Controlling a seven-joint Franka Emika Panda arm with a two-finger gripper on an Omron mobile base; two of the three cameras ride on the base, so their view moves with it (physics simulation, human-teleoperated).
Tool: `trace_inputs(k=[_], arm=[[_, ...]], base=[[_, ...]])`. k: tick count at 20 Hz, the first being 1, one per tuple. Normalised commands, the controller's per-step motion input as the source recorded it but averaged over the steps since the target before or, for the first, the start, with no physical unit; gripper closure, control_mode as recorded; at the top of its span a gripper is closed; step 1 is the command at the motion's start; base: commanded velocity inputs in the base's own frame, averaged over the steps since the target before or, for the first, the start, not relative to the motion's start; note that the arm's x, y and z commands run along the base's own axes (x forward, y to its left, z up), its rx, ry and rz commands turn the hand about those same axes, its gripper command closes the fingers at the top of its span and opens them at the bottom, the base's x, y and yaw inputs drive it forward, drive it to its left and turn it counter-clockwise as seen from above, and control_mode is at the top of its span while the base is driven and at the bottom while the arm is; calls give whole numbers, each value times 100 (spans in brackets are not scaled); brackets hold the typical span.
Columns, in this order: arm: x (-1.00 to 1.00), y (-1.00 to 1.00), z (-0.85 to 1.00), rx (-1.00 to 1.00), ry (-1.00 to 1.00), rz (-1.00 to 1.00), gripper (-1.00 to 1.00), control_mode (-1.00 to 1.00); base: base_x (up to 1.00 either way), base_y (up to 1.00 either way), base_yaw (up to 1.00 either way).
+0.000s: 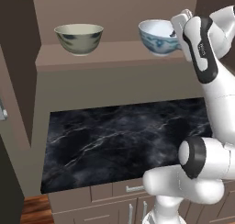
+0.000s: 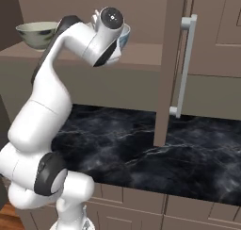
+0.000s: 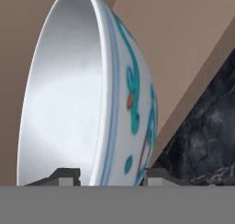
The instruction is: Pick up the bowls from the cabinet and place each bowl in front of a stool on the dining counter.
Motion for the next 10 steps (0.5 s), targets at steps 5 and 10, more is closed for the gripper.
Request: trace_inputs(k=[5, 10], arm=[[-100, 0, -2, 0, 1, 0, 100, -100], [-90, 0, 0, 0, 10, 0, 100, -100]], base=[[0, 0, 0], [0, 0, 0]])
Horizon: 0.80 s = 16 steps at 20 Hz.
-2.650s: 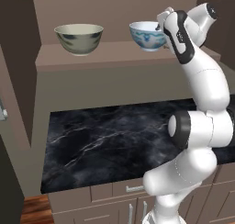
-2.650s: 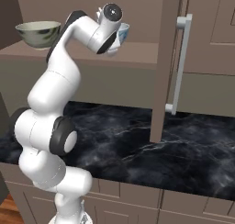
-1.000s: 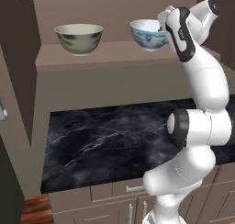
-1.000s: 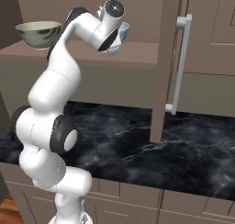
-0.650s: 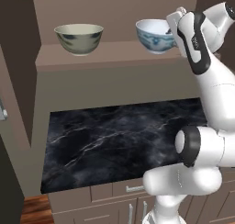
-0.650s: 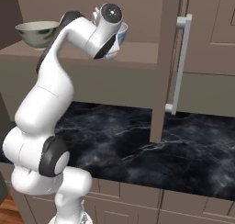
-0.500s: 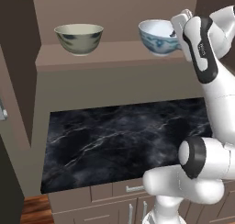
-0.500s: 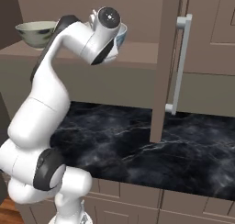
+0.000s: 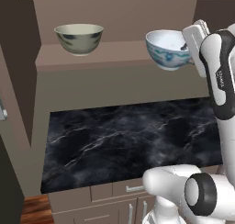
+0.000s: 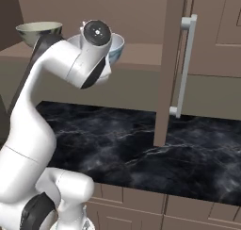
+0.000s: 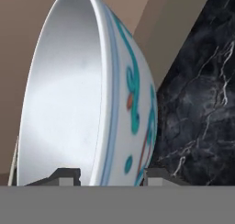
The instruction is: Pick up the bowls from the cabinet and place each bowl in front of a stool on the dining counter.
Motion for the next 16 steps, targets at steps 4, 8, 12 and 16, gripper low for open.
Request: trace_inputs(k=[4, 8, 12, 16], arm=[[-66, 3, -1, 0, 14, 0, 100, -100], [-57, 0, -13, 0, 15, 0, 100, -100], [-23, 0, -2, 0, 5, 0, 100, -100], [-19, 0, -14, 0, 0, 0, 100, -100]], base=[[0, 0, 0], [0, 0, 0], [0, 0, 0], [0, 0, 0]])
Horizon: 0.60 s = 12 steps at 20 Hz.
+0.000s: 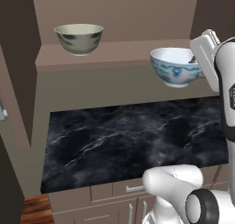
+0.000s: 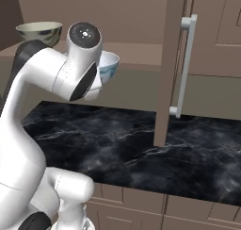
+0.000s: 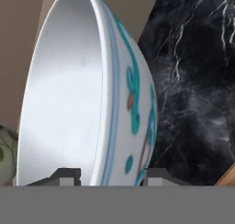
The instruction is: Pick up the bowls from the cabinet and place each bowl in front of a stool on the dining counter.
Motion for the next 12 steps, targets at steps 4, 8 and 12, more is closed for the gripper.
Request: trace_inputs(k=[4, 8, 12], arm=[[-35, 0, -29, 0, 0, 0, 100, -100], [-31, 0, -40, 0, 0, 0, 100, -100], [-12, 0, -16, 0, 0, 0, 100, 100]], base=[[0, 0, 0], [0, 0, 0], [-14, 0, 0]])
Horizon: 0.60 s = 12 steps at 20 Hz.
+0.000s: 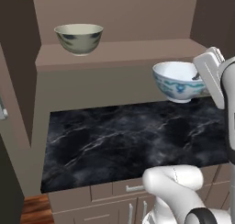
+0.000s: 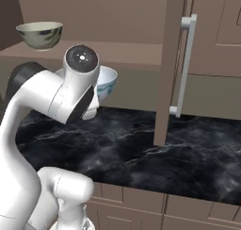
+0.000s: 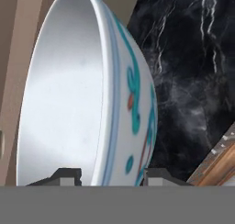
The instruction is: Pick up the bowls from the cabinet and place each bowl in front of a stool on the dining counter.
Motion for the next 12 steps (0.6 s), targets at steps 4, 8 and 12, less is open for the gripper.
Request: trace_inputs(k=[4, 8, 12], arm=[[0, 0, 0, 0, 0, 0, 100, 100], [0, 0, 0, 0, 0, 0, 100, 100], [0, 0, 0, 0, 0, 0, 100, 100]], base=[[-86, -8, 0], [-100, -36, -18], [-100, 0, -73]])
